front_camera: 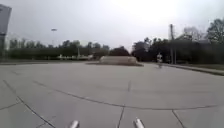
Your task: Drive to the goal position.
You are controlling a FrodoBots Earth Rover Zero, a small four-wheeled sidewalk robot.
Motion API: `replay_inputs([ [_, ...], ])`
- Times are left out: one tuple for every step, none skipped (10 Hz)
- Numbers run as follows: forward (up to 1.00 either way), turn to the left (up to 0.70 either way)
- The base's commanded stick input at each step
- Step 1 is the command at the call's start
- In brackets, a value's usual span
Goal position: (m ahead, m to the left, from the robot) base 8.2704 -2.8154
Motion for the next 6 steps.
replay_inputs([
  [1.0,-0.4],
  [1.0,-0.4],
  [1.0,-0.4],
  [1.0,-0.4],
  [1.0,-0.34],
  [1.0,-0.2],
])
